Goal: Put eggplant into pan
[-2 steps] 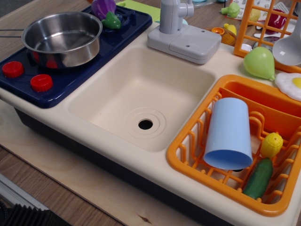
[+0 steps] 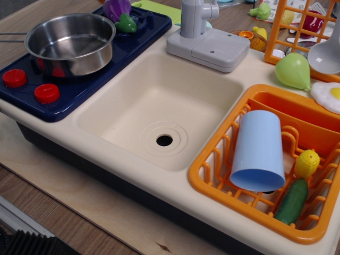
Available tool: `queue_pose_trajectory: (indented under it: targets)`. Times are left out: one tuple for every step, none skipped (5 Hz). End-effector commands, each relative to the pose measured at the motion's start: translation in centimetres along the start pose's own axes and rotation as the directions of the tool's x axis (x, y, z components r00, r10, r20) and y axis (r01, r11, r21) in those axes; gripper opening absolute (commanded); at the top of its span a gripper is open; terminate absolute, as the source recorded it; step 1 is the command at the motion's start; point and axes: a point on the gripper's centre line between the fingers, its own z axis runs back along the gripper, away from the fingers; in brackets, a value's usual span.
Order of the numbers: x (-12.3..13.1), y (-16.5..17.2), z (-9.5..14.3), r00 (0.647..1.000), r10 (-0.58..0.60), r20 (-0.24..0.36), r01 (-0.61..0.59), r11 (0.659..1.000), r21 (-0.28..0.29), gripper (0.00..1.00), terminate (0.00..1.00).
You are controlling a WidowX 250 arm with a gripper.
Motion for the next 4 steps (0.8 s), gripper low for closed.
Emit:
queue_pose_trajectory:
  targets:
    - [0.9, -0.2, 0.4, 0.999, 0.023, 0.048, -0.021, 0.999, -0.030, 1.00, 0.00]
    - [0.6, 0.0, -0.1, 0.999, 0.024, 0.049, -0.023, 0.999, -0.032, 1.00, 0.00]
    - [0.6, 0.6, -1.1, 0.999, 0.008, 0.041, -0.006, 0.999, -0.039, 1.00, 0.00]
    - [0.4, 1.1, -2.3, 0.999, 0.001, 0.041, 0.001, 0.999, -0.045, 1.00, 0.00]
